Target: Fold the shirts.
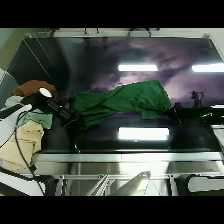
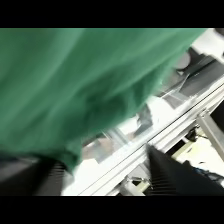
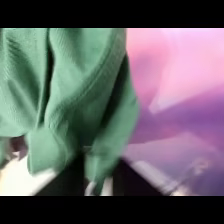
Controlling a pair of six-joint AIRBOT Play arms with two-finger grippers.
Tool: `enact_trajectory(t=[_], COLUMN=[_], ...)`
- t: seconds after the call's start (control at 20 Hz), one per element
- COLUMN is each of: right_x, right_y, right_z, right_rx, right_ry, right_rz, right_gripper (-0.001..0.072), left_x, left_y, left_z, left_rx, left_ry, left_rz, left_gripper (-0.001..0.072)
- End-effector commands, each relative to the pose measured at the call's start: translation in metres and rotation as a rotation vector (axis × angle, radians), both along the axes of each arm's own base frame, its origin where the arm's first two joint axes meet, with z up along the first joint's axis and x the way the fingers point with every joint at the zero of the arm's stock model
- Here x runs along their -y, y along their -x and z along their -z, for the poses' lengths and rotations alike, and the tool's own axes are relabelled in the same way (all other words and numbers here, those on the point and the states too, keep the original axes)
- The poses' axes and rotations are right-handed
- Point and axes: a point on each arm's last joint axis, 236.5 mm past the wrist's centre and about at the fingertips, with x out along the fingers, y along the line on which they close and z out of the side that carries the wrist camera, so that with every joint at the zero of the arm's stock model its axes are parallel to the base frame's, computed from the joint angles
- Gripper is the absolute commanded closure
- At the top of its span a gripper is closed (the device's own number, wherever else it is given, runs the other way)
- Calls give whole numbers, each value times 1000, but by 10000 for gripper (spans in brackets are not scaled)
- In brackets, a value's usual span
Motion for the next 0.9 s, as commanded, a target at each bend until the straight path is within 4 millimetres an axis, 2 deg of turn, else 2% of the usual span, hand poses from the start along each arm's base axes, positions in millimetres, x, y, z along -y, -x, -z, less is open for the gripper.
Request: enact_trajectory(t=[0.0,0.05,0.15,0.25,0.3,0.35,0.4,0.45,0.5,0.55,0.6,0.65,0.75,0.8,0.85], right_x=[-9,-10,-12,-5,2,9,16,23,27,26,24,18,0,-11,-20], right_y=[-16,-17,-9,-2,-5,-11,-16,-12,5,31,55,76,110,127,141], right_z=[-12,-20,-49,-102,-141,-199,-267,-350,-434,-502,-555,-595,-649,-672,-691], right_rx=[46,57,87,180,271,427,619,863,1123,1320,1469,1583,1755,1829,1900], right_ry=[-19,-34,-84,-123,-133,-153,-177,-200,-203,-202,-168,-84,105,167,239], right_rz=[-13,-27,-72,-90,-73,-37,10,68,108,141,175,201,223,231,238], right_gripper=[692,693,693,694,693,694,693,693,693,693,693,693,693,693,693], left_x=[17,19,21,20,19,20,26,35,38,33,20,0,-35,-48,-59], left_y=[-25,-32,-39,-44,-48,-55,-63,-71,-74,-73,-70,-63,-33,-13,2], left_z=[13,8,-14,-55,-85,-124,-171,-235,-302,-372,-430,-487,-577,-609,-627], left_rx=[69,88,120,193,259,351,468,628,812,1021,1217,1425,1750,1871,1955], left_ry=[-23,-17,3,27,41,71,139,239,329,380,364,295,154,70,-17], left_rz=[62,74,102,135,150,151,138,98,71,35,-6,-56,-155,-193,-213], left_gripper=[567,698,698,697,696,691,690,690,690,690,690,689,688,687,687])
